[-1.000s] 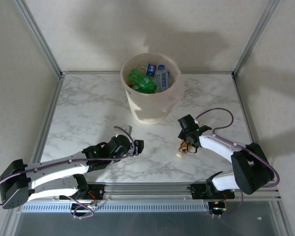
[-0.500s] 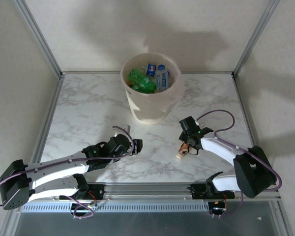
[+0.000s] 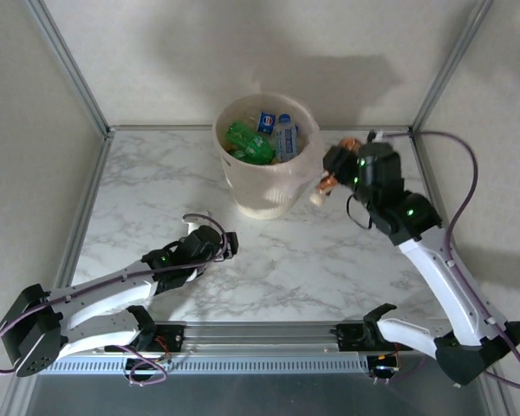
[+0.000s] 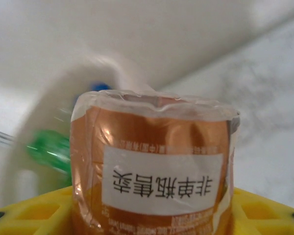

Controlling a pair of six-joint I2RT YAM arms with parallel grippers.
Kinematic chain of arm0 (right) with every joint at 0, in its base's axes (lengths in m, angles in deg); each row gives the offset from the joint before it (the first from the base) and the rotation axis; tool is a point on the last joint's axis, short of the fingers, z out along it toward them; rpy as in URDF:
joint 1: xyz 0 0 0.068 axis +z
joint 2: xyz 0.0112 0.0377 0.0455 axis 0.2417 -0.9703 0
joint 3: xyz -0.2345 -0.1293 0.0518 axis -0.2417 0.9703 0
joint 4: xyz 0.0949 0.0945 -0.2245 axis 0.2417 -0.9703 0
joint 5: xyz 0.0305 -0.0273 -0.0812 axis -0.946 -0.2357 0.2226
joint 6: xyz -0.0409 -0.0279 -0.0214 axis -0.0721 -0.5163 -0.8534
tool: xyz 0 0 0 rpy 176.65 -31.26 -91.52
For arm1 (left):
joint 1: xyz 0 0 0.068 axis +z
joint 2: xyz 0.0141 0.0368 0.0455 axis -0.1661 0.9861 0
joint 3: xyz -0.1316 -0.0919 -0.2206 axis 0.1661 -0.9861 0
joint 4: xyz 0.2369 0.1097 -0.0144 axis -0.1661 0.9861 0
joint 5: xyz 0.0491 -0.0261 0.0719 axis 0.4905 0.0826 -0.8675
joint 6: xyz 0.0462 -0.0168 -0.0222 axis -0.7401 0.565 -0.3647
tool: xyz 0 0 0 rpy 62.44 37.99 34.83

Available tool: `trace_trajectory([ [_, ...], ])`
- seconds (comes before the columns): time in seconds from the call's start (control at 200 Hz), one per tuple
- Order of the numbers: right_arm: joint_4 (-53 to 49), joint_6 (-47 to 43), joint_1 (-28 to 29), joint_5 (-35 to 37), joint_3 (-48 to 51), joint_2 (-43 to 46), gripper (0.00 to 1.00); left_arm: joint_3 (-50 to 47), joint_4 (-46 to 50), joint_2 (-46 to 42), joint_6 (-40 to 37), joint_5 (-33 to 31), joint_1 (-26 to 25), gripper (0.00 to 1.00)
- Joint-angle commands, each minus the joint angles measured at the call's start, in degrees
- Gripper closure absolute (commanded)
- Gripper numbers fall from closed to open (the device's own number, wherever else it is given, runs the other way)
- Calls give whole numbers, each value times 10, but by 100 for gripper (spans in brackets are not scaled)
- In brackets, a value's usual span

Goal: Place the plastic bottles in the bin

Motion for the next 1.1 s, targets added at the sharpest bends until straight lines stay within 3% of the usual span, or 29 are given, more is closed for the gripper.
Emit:
trace_trajectory([
  [0.0, 3, -76, -2, -51, -96, -71, 42, 21, 19, 5, 16, -2, 19, 5],
  [0.215, -2, -140, -2, -106, -284, -214, 42, 35, 24, 6, 8, 8, 38, 5],
  [0.366, -3, -143, -2, -119, -358, -293, 42, 35, 25, 5, 3, 12, 54, 5],
  [0.516, 21, -158, 0, -148, -385, -342, 42, 32, 21, 6, -2, 23, 73, 5],
  [0.656, 26, -186, 9, -128, -388, -369, 41, 28, 17, 2, -4, 30, 86, 5],
  [0.716, 25, -189, 11, -126, -387, -380, 36, 25, 15, 2, -4, 34, 90, 5],
  [0.811, 24, -195, 18, -122, -388, -392, 18, 21, 10, 4, -4, 40, 94, 5],
  [1.097, 23, -186, 25, -98, -378, -374, 17, 26, 11, 7, -8, 44, 99, 5],
])
